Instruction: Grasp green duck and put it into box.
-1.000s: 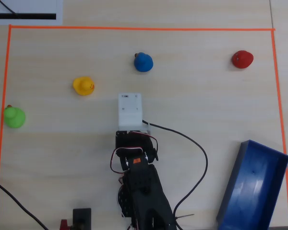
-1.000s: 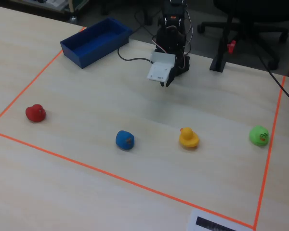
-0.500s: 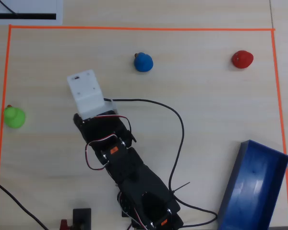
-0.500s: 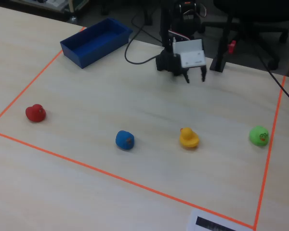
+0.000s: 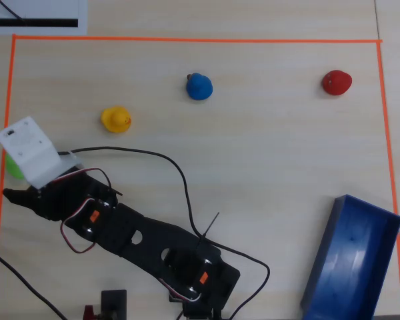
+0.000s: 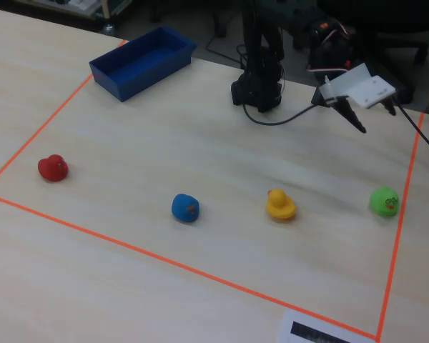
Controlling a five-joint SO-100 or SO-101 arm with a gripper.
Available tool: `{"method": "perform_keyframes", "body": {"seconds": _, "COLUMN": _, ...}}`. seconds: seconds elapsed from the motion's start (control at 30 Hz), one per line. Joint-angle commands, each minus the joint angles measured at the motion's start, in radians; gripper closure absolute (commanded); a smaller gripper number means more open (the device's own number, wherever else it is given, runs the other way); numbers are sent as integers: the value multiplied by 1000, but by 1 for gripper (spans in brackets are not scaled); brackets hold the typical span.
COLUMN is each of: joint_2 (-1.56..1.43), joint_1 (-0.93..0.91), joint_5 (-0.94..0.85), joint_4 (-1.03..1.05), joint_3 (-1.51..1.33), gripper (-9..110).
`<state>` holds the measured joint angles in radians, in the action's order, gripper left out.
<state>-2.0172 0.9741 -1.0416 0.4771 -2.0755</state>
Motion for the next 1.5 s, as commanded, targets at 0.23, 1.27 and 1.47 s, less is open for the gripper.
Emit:
{"method": "perform_keyframes", "body": {"seconds": 0.23, "joint_2": 298, "joint_1": -38, "joint_5": 49, "joint_4": -121, "joint_3": 262, "gripper": 70}}
{"method": "perform_keyframes", "body": {"seconds": 1.27, "joint_2": 856, "joint_1": -81, "joint_5": 146, "joint_4": -167, "joint_3": 545, "gripper": 68}}
{"method": "perform_keyframes", "body": {"seconds": 1.47, "joint_2": 893, "joint_1": -80, "joint_5": 175, "joint_4": -141, "joint_3": 571, "gripper": 69}}
